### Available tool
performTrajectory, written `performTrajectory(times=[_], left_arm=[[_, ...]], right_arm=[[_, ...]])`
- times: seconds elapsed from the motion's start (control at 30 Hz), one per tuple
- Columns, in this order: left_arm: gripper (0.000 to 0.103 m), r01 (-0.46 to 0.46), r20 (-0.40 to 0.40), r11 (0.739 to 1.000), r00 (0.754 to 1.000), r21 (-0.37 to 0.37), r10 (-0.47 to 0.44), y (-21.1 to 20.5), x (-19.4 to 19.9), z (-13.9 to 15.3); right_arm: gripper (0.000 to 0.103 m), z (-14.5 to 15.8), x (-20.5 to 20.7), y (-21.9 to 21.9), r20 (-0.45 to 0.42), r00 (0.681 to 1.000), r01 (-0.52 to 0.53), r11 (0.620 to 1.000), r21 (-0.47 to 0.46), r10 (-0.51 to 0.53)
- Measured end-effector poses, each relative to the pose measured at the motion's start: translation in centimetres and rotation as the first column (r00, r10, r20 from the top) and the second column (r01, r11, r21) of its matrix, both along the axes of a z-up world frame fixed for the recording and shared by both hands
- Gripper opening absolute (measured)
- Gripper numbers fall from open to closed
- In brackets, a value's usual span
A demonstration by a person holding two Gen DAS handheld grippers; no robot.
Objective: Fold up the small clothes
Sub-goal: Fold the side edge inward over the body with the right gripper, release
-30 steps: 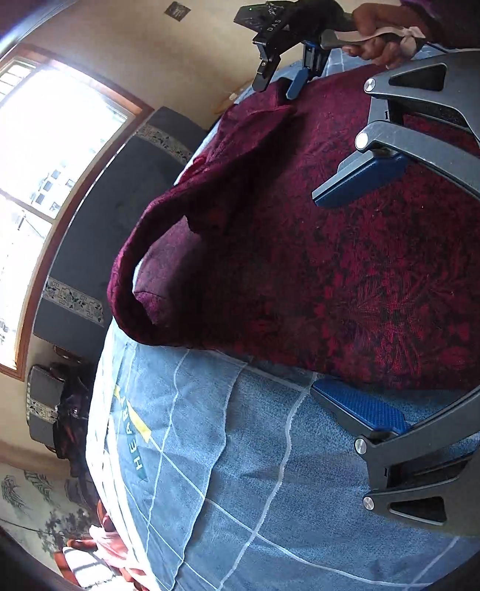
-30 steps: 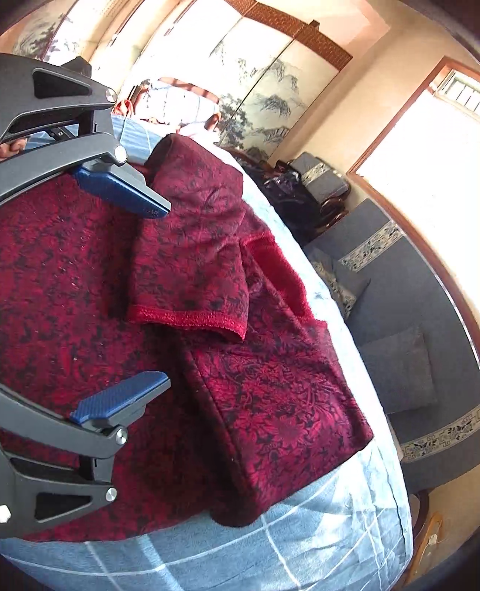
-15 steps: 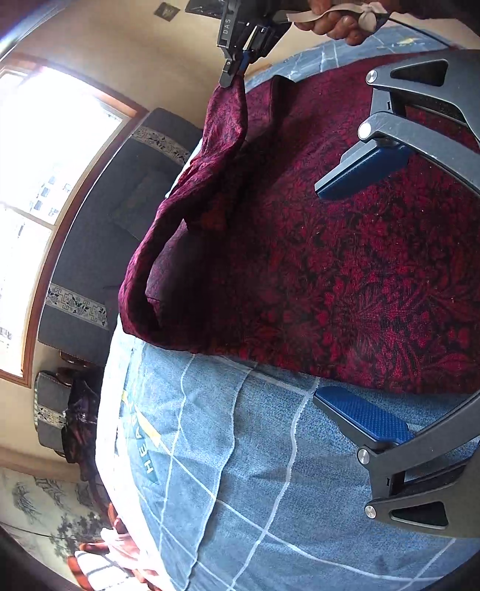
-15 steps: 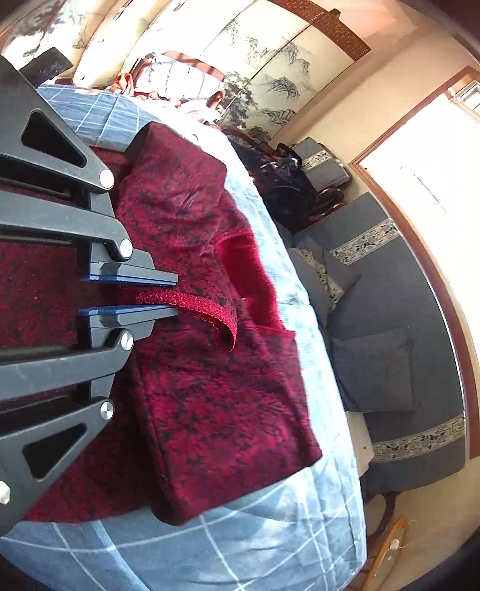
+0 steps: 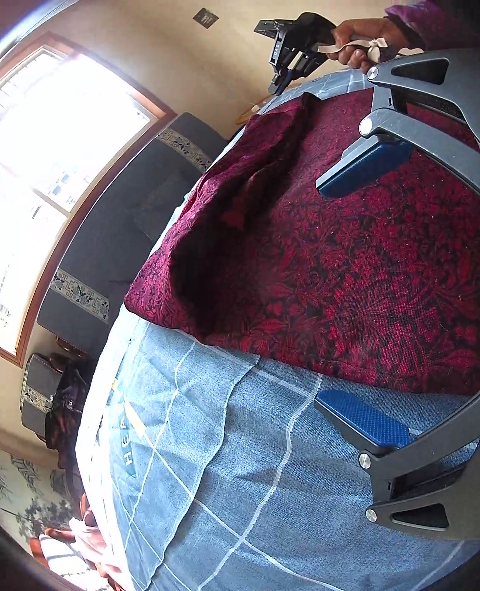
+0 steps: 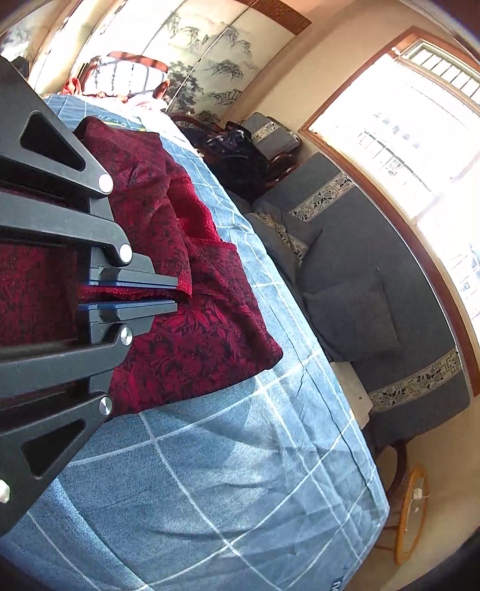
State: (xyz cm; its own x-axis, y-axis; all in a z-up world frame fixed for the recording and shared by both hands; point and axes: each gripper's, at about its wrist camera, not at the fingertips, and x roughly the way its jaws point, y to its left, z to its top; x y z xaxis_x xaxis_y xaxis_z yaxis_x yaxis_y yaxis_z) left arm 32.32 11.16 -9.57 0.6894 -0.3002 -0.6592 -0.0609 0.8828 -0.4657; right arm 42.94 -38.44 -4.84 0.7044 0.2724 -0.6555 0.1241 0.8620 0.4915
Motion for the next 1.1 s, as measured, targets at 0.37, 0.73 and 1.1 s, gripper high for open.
performTrajectory(times=[0.37,0.73,1.1], left_arm=[[0.103,-0.001,0.000,1.000,1.000,0.000,0.001,0.0,0.0,0.0],[0.103,-0.004,0.000,1.000,1.000,0.002,0.004,0.0,0.1,0.2],[0.103,-0.004,0.000,1.000,1.000,0.003,0.004,0.0,0.1,0.1]], right_arm=[[0.041,-3.6,3.0,3.8,-0.133,0.978,-0.166,0.985,-0.037,0.160],[0.006,1.9,1.7,1.9,0.091,0.993,-0.058,0.977,-0.206,0.079],[0.007,-3.7,3.2,-0.8,-0.042,0.999,-0.037,0.981,-0.192,0.029]])
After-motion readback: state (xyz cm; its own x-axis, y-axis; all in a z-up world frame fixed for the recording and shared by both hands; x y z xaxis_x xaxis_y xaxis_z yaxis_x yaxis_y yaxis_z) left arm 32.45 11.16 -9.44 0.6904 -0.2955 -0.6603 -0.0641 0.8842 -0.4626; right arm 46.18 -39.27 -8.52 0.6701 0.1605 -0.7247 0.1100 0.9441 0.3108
